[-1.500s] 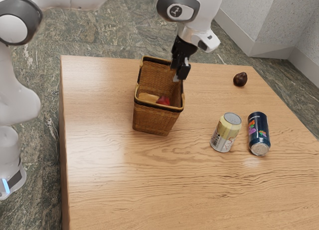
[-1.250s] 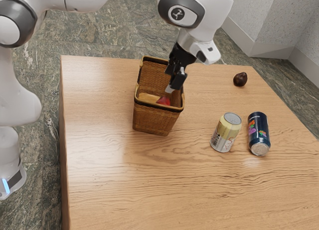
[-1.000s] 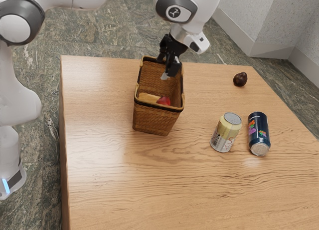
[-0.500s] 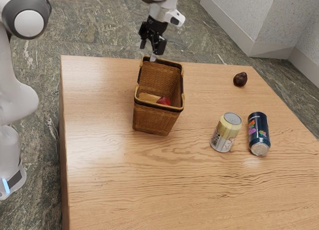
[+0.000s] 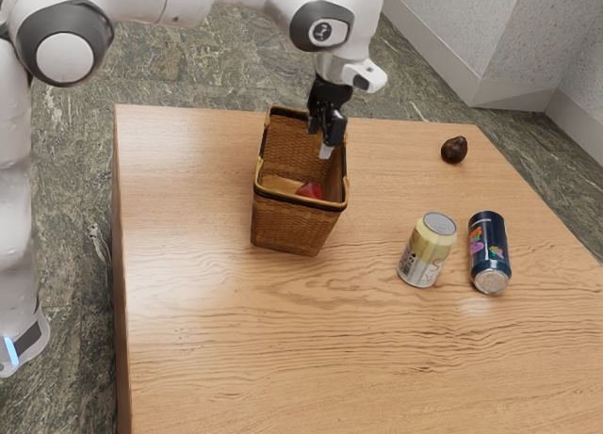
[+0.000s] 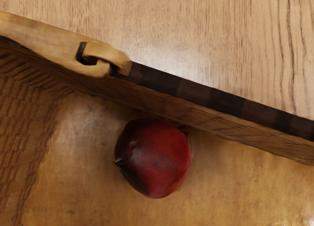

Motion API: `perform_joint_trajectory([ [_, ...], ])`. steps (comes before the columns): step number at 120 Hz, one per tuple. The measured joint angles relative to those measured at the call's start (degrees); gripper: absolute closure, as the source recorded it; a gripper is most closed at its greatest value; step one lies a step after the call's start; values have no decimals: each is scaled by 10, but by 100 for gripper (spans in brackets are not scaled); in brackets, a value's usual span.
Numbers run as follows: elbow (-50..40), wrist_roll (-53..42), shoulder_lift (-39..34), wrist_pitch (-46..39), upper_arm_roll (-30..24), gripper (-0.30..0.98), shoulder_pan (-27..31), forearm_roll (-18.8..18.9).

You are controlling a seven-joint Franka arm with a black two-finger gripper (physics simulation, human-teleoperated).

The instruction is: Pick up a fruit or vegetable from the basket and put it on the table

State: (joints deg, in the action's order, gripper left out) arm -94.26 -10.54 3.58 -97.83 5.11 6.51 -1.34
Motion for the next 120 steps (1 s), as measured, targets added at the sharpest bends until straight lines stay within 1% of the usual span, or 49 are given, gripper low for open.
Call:
perform_joint_trajectory([
  [7, -30, -6, -2, -18, 21, 3, -59, -2],
  [14, -46, -11, -1, -39, 33, 3, -78, -3],
  [19, -51, -15, -1, -51, 37, 3, -71, -3],
  [28, -53, -21, 0, -66, 43, 3, -40, -4],
  [40, -56, -29, -1, -69, 43, 3, 1, -4],
  [42, -61, -30, -3, -69, 43, 1, 3, -5],
  [46, -73, -33, -8, -74, 42, -2, 0, -5],
  [49, -82, -34, -11, -77, 42, 0, -4, -5],
  [54, -92, -35, -15, -82, 44, -7, -13, -5],
  [57, -97, -37, -17, -85, 44, 0, -17, -5],
  [58, -98, -37, -17, -86, 44, 0, -19, -5],
  [80, -119, -44, -17, -112, 45, 2, -52, -4],
  [95, -137, -47, -14, -121, 47, 2, -62, -5],
  [104, -144, -49, -10, -125, 51, 2, -60, -5],
  [120, -162, -52, -8, -150, 52, 3, -36, -14],
])
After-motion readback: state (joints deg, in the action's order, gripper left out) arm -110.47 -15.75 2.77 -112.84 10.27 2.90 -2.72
